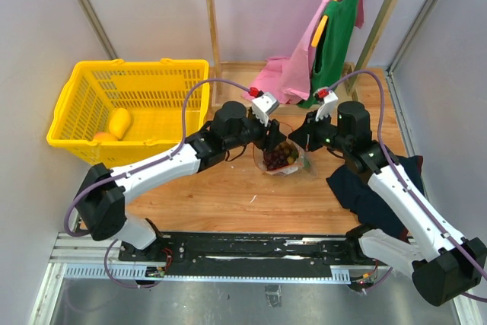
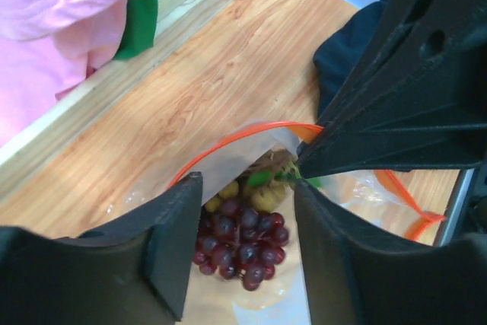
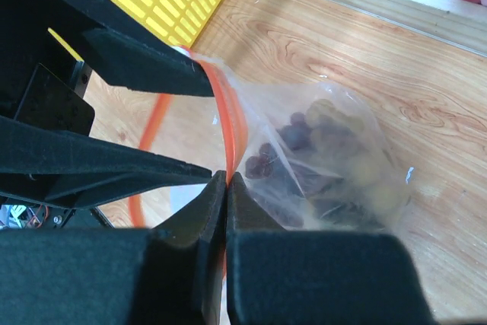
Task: Place the food in the zip-top bag and seal the zipper
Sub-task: Place the fake fruit in the zipper food storage bag, then pick up the fake fruit from the bin.
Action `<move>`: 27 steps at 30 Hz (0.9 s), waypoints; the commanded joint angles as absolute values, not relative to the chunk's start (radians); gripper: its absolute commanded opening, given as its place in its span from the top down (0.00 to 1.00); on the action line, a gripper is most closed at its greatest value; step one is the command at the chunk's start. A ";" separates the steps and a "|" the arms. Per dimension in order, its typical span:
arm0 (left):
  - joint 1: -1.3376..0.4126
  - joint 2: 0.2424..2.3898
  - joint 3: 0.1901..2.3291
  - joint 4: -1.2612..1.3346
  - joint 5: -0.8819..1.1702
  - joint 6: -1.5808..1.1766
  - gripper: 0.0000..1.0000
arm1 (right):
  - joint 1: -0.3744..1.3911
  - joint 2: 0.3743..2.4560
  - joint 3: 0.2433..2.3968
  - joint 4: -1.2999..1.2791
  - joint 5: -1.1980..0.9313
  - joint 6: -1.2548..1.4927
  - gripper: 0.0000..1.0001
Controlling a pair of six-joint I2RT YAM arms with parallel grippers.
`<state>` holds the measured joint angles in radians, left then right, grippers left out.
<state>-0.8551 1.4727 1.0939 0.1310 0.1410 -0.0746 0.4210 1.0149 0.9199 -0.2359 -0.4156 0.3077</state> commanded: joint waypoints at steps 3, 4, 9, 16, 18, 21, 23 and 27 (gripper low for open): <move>-0.859 1.413 1.149 0.080 0.058 -0.121 0.34 | 0.428 0.995 0.916 -0.213 -0.406 0.311 1.00; -0.859 1.405 1.157 0.063 0.054 -0.129 0.32 | 0.427 0.994 0.917 -0.214 -0.403 0.311 1.00; -0.859 1.343 1.186 -0.067 -0.009 -0.190 0.26 | 0.428 0.990 0.919 -0.218 -0.387 0.314 0.99; -0.859 1.244 1.242 -0.288 -0.220 -0.264 0.14 | 0.427 0.994 0.917 -0.219 -0.382 0.314 0.99; -0.858 1.220 1.269 -0.349 -0.296 -0.263 0.10 | 0.428 0.993 0.916 -0.219 -0.380 0.311 0.99; -0.848 1.200 1.307 -0.442 -0.405 -0.260 0.07 | 0.427 0.995 0.917 -0.219 -0.382 0.311 0.99; -0.816 1.196 1.335 -0.506 -0.428 -0.276 0.06 | 0.427 0.996 0.918 -0.218 -0.382 0.311 0.99; -0.712 1.176 1.358 -0.593 -0.421 -0.316 0.06 | 0.427 0.994 0.919 -0.220 -0.383 0.309 0.99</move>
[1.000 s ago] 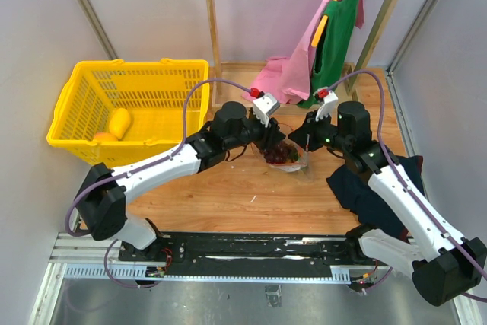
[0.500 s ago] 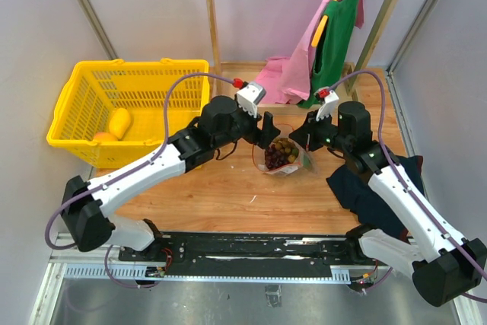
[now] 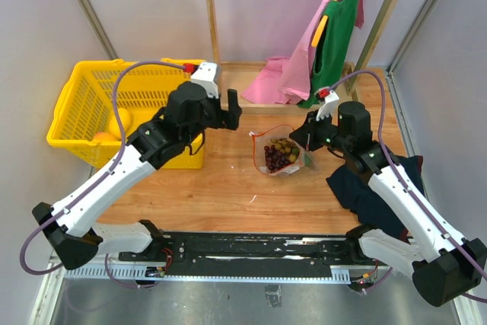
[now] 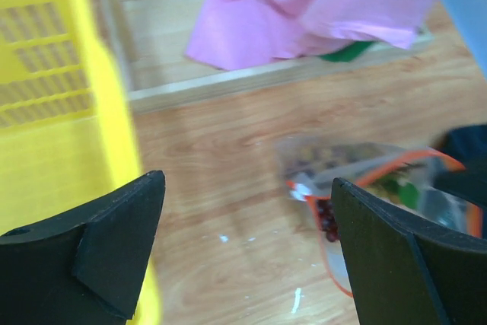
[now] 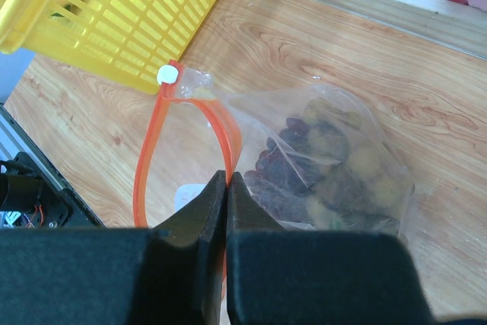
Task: Place the food in the zip-top bag and seal the zipper
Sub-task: Pick up the fake fruit from the bin.
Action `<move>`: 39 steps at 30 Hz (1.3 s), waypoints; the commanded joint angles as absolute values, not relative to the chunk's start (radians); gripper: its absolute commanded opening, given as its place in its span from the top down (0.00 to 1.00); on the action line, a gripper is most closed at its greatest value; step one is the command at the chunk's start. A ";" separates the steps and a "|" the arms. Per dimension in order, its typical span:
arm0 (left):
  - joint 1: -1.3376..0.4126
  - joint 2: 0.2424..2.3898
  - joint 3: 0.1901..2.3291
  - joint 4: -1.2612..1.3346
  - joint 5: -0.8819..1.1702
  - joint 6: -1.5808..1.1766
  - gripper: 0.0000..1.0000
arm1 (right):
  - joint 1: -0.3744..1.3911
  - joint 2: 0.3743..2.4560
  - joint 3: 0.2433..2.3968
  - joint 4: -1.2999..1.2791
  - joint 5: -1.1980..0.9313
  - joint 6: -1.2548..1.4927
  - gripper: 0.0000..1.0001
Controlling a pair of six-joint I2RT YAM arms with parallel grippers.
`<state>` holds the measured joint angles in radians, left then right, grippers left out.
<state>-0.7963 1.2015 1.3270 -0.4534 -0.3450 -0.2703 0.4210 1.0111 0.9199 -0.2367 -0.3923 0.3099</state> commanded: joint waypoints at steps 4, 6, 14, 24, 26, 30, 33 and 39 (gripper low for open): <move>-0.631 1.148 1.365 -0.630 -0.404 -0.304 0.06 | 0.427 0.993 0.917 -0.221 -0.382 0.308 0.99; -0.584 1.150 1.376 -0.658 -0.396 -0.297 0.06 | 0.428 0.995 0.918 -0.221 -0.383 0.305 0.99; -0.302 1.169 1.336 -0.698 -0.401 -0.256 0.04 | 0.428 1.000 0.912 -0.217 -0.391 0.308 1.00; 0.029 1.336 1.287 -0.605 -0.375 -0.208 0.03 | 0.428 1.009 0.910 -0.218 -0.394 0.302 0.99; 0.076 1.378 1.285 -0.582 -0.378 -0.201 0.02 | 0.428 1.017 0.911 -0.219 -0.396 0.302 0.99; 0.134 1.473 1.297 -0.556 -0.413 -0.189 0.02 | 0.428 1.034 0.918 -0.222 -0.402 0.298 0.99; 0.153 1.534 1.304 -0.562 -0.482 -0.190 0.01 | 0.428 1.046 0.921 -0.220 -0.412 0.295 0.99; 0.189 1.640 1.277 -0.521 -0.604 -0.171 0.01 | 0.428 1.067 0.924 -0.221 -0.418 0.293 0.99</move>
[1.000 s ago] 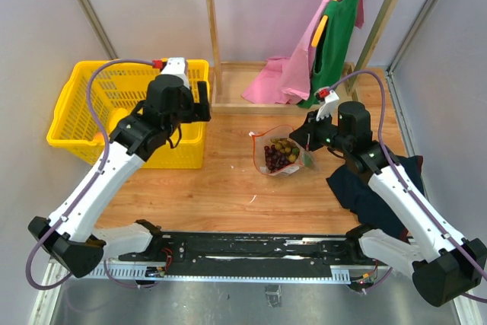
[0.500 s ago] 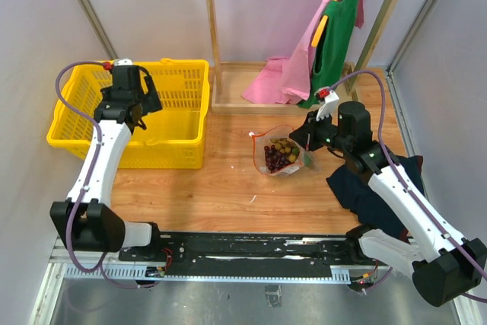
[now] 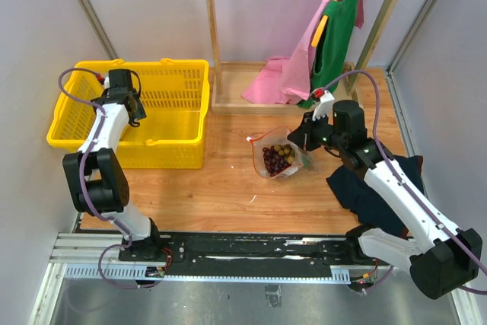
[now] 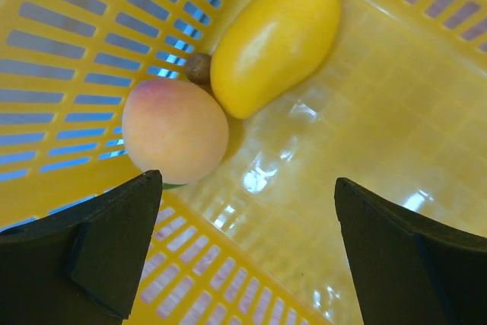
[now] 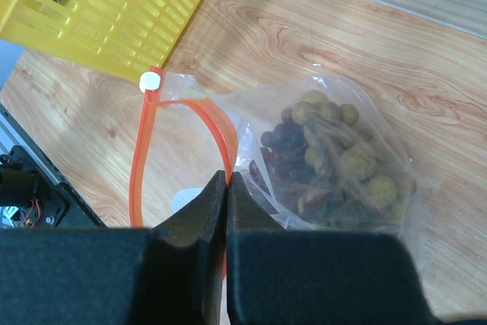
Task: Place the food in the zip-top bag and seal the zipper
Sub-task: Pick up the fake fruit from the bin.
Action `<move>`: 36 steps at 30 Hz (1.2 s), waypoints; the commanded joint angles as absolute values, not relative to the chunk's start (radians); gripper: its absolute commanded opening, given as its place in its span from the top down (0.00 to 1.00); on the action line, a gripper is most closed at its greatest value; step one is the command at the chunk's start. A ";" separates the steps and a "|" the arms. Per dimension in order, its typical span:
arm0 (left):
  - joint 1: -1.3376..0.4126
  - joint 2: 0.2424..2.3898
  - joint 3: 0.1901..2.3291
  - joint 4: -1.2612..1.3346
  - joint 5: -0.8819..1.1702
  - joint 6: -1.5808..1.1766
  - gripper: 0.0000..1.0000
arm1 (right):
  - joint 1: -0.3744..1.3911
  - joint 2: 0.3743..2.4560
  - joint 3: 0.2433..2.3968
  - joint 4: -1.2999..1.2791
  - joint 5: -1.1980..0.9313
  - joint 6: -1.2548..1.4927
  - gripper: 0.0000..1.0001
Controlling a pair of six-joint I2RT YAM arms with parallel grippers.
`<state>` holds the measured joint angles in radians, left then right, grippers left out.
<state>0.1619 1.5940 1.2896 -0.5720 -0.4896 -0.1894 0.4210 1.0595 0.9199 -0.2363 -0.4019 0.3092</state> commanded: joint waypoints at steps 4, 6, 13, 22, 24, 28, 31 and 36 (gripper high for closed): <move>0.214 1.694 1.263 -0.520 -0.646 -0.199 0.01 | 0.429 1.073 0.926 -0.221 -0.421 0.293 1.00; 0.214 1.709 1.261 -0.512 -0.694 -0.202 0.01 | 0.428 1.077 0.928 -0.220 -0.424 0.293 1.00; 0.264 1.742 1.234 -0.457 -0.686 -0.203 0.01 | 0.428 1.084 0.929 -0.221 -0.429 0.294 0.99; 0.301 1.806 1.232 -0.411 -0.726 -0.214 0.01 | 0.428 1.090 0.928 -0.217 -0.434 0.296 1.00; 0.305 1.827 1.233 -0.407 -0.712 -0.214 0.01 | 0.428 1.090 0.928 -0.216 -0.435 0.297 0.99; 0.308 1.870 1.246 -0.427 -0.679 -0.222 0.01 | 0.428 1.088 0.927 -0.214 -0.436 0.296 1.00; 0.308 1.880 1.242 -0.420 -0.659 -0.220 0.03 | 0.428 1.083 0.923 -0.215 -0.431 0.296 0.99; 0.306 1.894 1.248 -0.436 -0.636 -0.225 0.11 | 0.428 1.077 0.920 -0.211 -0.430 0.296 1.00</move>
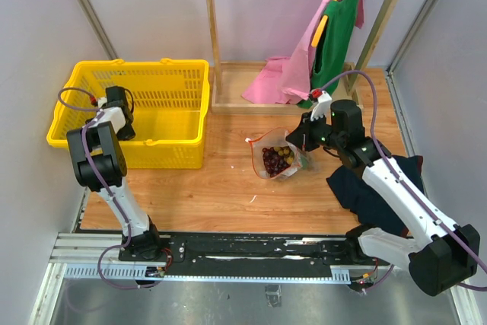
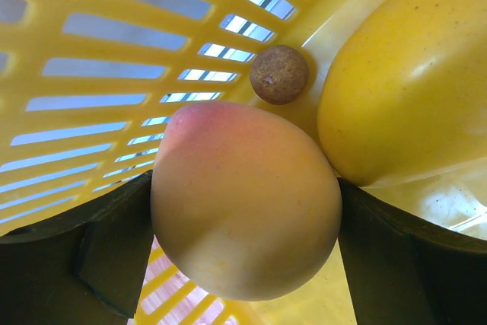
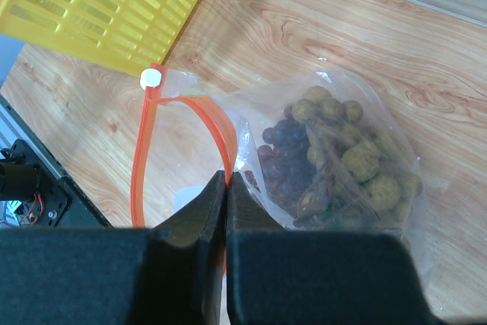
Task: Place the food in the zip-top bag and seal the zipper
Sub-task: Pick up the fake fruit from the bin.
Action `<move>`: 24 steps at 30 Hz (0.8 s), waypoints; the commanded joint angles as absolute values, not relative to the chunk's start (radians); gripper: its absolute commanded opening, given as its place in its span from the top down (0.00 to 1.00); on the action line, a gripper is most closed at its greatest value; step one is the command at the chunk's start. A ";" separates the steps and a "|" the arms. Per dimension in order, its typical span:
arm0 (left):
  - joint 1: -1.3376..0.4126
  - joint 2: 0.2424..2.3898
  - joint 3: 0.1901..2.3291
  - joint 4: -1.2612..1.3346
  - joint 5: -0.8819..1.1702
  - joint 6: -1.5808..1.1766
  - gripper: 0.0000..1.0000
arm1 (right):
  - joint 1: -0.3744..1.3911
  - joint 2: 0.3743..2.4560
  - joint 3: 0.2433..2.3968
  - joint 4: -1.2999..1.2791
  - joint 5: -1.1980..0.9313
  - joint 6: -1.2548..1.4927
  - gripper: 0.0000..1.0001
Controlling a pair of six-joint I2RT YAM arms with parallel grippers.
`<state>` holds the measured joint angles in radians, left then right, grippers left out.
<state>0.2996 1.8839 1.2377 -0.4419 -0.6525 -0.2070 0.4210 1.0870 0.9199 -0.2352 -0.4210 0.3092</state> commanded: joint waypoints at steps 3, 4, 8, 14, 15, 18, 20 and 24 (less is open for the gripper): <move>0.305 1.880 1.249 -0.442 -0.621 -0.229 0.21 | 0.428 1.076 0.918 -0.212 -0.428 0.295 0.99; 0.305 1.874 1.250 -0.445 -0.615 -0.231 0.24 | 0.428 1.075 0.919 -0.211 -0.428 0.296 0.99; 0.303 1.850 1.250 -0.449 -0.560 -0.237 0.34 | 0.428 1.073 0.919 -0.212 -0.426 0.295 1.00; 0.292 1.768 1.250 -0.470 -0.423 -0.254 0.41 | 0.428 1.071 0.923 -0.218 -0.424 0.297 0.99; 0.290 1.746 1.244 -0.469 -0.400 -0.257 0.42 | 0.427 1.071 0.923 -0.217 -0.423 0.297 0.99; 0.285 1.677 1.227 -0.466 -0.316 -0.256 0.44 | 0.427 1.069 0.925 -0.218 -0.419 0.297 1.00; 0.280 1.633 1.215 -0.464 -0.285 -0.255 0.44 | 0.427 1.071 0.923 -0.218 -0.416 0.298 0.99; 0.262 1.557 1.197 -0.466 -0.232 -0.250 0.45 | 0.427 1.067 0.924 -0.218 -0.414 0.299 0.99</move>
<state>0.2775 1.6310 1.2182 -0.4702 -0.3244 -0.2447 0.4210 1.0866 0.9199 -0.2356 -0.4198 0.3092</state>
